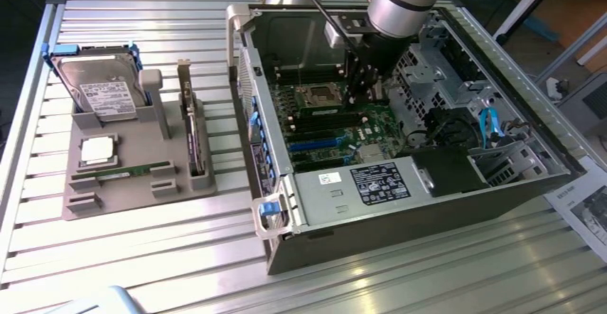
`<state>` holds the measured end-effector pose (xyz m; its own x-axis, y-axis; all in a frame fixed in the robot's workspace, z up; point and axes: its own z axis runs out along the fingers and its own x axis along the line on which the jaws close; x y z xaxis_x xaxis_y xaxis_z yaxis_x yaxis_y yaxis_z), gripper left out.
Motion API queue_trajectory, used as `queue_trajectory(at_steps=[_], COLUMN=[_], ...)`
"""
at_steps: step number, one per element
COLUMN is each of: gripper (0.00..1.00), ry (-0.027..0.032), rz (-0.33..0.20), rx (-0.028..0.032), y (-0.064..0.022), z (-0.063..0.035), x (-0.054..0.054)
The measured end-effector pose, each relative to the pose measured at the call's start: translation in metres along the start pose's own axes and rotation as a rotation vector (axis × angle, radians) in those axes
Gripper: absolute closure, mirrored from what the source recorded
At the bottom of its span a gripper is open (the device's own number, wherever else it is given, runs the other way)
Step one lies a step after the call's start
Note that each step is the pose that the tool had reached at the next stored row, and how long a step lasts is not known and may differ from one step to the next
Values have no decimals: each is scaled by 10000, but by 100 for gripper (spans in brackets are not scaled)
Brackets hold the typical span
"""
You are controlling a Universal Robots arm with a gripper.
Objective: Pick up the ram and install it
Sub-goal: 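Insert the ram into the slot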
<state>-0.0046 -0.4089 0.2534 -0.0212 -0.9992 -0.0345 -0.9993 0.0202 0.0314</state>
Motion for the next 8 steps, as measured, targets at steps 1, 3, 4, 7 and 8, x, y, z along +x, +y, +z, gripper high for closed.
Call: queue_trajectory(at_steps=[1, 3, 4, 7, 8], gripper=[88, 88, 88, 88, 88], ry=[1, -2, -2, -4, -3], rz=[0, 0, 0, 1, 0], rx=[0, 1, 1, 1, 1], y=[0, 0, 0, 0, 0], z=[1, 2, 2, 3, 2], x=[0, 0, 0, 10, 15])
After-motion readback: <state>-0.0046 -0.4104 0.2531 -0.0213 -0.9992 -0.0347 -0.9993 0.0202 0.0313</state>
